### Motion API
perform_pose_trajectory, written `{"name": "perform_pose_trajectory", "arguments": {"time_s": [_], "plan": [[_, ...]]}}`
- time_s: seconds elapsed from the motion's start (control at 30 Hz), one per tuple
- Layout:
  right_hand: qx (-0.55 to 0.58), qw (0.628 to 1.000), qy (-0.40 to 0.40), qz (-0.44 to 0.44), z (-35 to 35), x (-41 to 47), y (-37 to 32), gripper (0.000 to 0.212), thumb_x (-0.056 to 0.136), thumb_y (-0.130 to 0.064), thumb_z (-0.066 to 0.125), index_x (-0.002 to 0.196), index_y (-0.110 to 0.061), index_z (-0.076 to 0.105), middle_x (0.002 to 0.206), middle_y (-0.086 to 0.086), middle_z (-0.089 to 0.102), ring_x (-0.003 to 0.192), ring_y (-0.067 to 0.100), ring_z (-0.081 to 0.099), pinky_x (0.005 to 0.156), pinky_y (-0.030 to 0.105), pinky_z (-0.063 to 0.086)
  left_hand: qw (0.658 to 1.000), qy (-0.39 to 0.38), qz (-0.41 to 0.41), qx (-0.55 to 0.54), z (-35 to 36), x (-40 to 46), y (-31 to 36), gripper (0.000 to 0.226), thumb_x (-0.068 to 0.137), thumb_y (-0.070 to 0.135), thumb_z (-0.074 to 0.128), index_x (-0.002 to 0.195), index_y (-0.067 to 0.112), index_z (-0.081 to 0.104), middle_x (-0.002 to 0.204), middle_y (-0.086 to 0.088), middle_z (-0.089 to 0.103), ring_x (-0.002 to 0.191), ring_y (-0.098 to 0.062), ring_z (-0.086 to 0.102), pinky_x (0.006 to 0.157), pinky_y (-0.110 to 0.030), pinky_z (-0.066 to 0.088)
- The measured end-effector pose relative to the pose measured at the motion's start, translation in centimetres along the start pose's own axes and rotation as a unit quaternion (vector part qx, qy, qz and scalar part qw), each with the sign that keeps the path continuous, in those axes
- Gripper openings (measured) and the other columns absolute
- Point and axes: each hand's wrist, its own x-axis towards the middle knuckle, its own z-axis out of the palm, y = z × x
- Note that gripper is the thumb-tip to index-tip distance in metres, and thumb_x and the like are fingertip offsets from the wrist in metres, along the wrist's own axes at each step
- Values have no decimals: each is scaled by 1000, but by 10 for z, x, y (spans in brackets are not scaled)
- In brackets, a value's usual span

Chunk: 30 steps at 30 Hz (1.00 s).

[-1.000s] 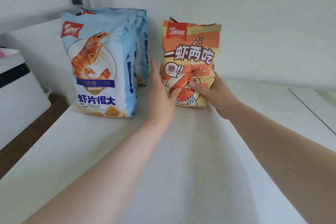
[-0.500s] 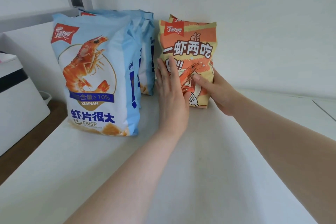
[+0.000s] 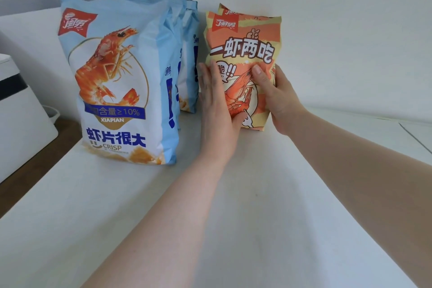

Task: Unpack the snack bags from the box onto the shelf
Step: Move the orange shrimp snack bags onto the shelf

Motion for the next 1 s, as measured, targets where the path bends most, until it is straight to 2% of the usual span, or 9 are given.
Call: {"name": "perform_pose_trajectory", "arguments": {"time_s": [0.1, 0.33, 0.5, 0.63, 0.73, 0.77, 0.83, 0.9, 1.0], "plan": [[0, 1000, 3, 3, -1, 3, -10, 58, 84, -45, 71, 134, -26, 51, 115, -3, 72, 99, 16, 72, 85, 37, 59, 1000, -4, -3, -2, 0, -1, 0, 114, 75, 4, 76, 153, 17, -6, 161, -5, -14, 148, -16, -12, 122, -43, 7], [-7, 999, 35, 17, 5, 5, -22, 42, 84, -44, 73, 118, -23, 60, 107, -1, 75, 96, 18, 73, 87, 40, 59, 1000, -7, -4, 2, -1, -1, -1, 114, 74, 0, 76, 154, 20, -4, 161, -2, -15, 148, -14, -12, 121, -43, 12], [-20, 999, 48, 13, 6, 2, -23, 42, 84, -43, 73, 120, -24, 59, 107, -2, 75, 92, 15, 73, 81, 34, 60, 1000, 1, -9, 5, -1, 0, 0, 115, 74, 2, 77, 154, 19, -3, 161, -4, -14, 148, -16, -12, 122, -41, 7], [-37, 998, 46, 17, 1, -4, -22, 55, 83, -44, 73, 131, -24, 54, 111, -3, 73, 92, 12, 73, 78, 30, 59, 1000, 5, -16, -3, -3, -3, 4, 114, 75, 4, 77, 153, 21, -4, 161, -7, -14, 149, -18, -11, 121, -38, 9], [-69, 995, 53, 38, -7, -14, -20, 81, 77, -54, 75, 146, -27, 41, 126, -3, 67, 106, 12, 69, 94, 36, 54, 1000, 3, -9, 7, -7, -7, 8, 110, 77, 9, 76, 154, 18, -2, 161, -10, -12, 149, -20, -8, 121, -39, 11], [-87, 993, 63, 50, -11, -21, -20, 88, 75, -58, 75, 148, -27, 37, 132, -3, 62, 114, 12, 64, 102, 39, 49, 1000, 3, -6, 14, -9, -10, 11, 107, 78, 10, 75, 154, 16, 0, 161, -12, -10, 149, -21, -6, 121, -40, 12], [-124, 987, 81, 70, -21, -39, -20, 87, 77, -59, 72, 149, -27, 36, 140, 0, 55, 126, 15, 53, 110, 43, 40, 999, 2, -3, 36, -14, -20, 17, 99, 81, 12, 73, 154, 12, 6, 161, -13, 1, 149, -23, 2, 121, -41, 14], [-160, 980, 94, 76, -30, -64, -21, 78, 80, -55, 71, 146, -25, 42, 140, 0, 54, 127, 16, 50, 108, 38, 41, 997, 3, -6, 73, -21, -36, 28, 91, 82, 14, 71, 153, 10, 14, 158, -13, 19, 146, -26, 17, 118, -41, 22], [-227, 967, 96, 67, -41, -112, -24, 65, 83, -44, 74, 140, -24, 50, 134, -1, 56, 125, 13, 51, 97, 28, 41, 991, -33, -23, 130, -38, -66, 53, 80, 81, 16, 70, 149, 15, 28, 145, -9, 41, 134, -28, 36, 111, -38, 31]]}}
